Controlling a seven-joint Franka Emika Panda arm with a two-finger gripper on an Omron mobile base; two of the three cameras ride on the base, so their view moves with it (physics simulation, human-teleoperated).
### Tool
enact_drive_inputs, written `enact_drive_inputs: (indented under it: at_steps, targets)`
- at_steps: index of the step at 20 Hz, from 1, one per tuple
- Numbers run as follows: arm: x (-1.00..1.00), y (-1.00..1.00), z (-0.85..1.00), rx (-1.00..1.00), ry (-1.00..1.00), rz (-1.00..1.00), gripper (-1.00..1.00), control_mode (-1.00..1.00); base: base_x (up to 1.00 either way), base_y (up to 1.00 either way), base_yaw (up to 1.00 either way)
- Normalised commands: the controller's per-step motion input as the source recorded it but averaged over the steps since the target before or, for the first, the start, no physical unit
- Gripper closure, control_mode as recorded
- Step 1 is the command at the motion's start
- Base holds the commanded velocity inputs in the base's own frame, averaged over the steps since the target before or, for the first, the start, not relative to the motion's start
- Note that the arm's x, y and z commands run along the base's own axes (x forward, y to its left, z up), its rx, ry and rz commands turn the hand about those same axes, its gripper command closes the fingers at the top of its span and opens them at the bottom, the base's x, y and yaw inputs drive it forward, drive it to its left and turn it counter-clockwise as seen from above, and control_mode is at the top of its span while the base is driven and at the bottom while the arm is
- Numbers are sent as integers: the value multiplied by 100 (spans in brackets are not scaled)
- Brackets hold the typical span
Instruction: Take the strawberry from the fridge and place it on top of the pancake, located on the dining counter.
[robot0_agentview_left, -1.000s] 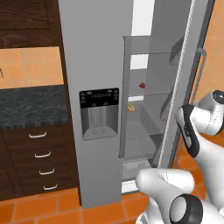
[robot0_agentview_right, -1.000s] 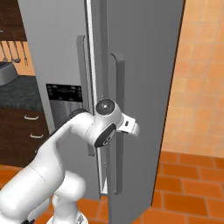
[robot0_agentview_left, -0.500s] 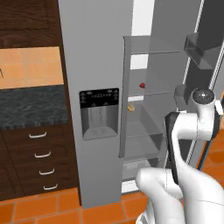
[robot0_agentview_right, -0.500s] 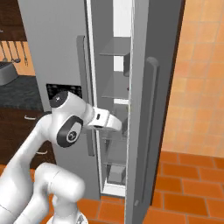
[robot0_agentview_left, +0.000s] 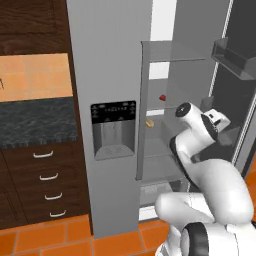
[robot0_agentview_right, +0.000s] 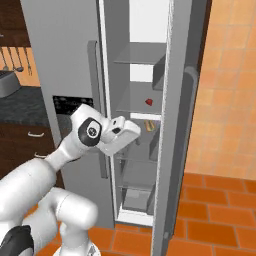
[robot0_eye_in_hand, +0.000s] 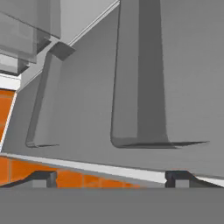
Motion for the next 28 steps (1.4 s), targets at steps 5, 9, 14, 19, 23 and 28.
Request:
enact_drive_inputs:
  at_steps: [5, 9, 14, 19, 23, 28]
  targets:
    - [70, -82, -38, -1, 13, 0, -100, -100, 0, 0, 0]
    - [36, -94, -46, 0, 2, 0, -100, -100, 0, 0, 0]
    - [11, -55, -27, 0, 1, 0, -100, -100, 0, 0, 0]
    - [-12, 31, 0, 14, 0, 0, -100, -100, 0, 0, 0]
    - [-32, 92, 2, 47, -1, 4, -100, -100, 0, 0, 0]
    - [-66, 100, 0, 73, -1, 3, -100, -100, 0, 0, 0]
